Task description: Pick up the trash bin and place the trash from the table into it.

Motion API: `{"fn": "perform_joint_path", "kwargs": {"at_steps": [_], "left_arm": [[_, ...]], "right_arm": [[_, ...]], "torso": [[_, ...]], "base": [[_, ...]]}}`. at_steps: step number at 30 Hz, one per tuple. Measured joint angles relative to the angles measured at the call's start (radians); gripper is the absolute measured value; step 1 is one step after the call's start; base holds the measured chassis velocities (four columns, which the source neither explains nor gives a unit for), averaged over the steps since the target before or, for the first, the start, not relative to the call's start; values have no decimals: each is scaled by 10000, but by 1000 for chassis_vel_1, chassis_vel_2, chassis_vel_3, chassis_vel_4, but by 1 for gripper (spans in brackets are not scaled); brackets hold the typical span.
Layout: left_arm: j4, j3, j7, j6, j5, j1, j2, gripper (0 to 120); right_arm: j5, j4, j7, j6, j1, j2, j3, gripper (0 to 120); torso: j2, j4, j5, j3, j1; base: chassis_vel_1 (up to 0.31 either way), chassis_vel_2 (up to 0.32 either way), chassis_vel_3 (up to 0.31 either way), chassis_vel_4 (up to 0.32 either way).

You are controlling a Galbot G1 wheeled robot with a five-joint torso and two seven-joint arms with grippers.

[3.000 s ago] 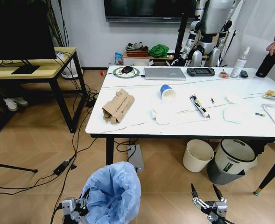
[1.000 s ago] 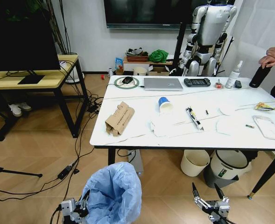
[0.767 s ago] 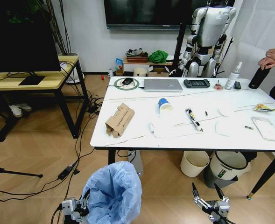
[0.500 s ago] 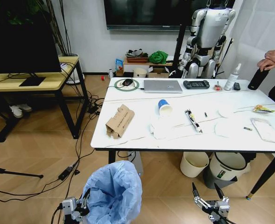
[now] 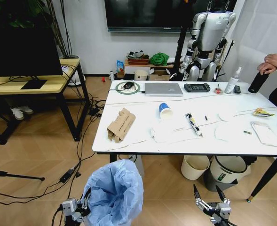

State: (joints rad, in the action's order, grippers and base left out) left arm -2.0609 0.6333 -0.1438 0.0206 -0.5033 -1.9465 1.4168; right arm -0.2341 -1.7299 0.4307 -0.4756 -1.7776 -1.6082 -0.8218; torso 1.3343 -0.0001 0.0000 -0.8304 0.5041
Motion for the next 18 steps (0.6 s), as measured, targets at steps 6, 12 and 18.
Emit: {"fn": "perform_joint_path", "kwargs": {"at_steps": [6,12,18], "left_arm": [[113,118,-174,198,188,36,-4,0],[-16,745,-309,-366,563,-66,-40,0],[-233,1113,-69,-784,401,-223,-2,0]], "right_arm": [[-5,-2,-3,2,-4,0,0,100],[-1187,-977,-142,133,-479,697,-246,100],[-2451,-2343,-728,1221,-520,2149,-453,100]], "torso": [[61,0,0,-26,34],[35,-1,-4,-10,25],[10,-2,1,4,12]], "base": [[0,0,0,0],[0,0,0,0],[0,0,0,0]]}}
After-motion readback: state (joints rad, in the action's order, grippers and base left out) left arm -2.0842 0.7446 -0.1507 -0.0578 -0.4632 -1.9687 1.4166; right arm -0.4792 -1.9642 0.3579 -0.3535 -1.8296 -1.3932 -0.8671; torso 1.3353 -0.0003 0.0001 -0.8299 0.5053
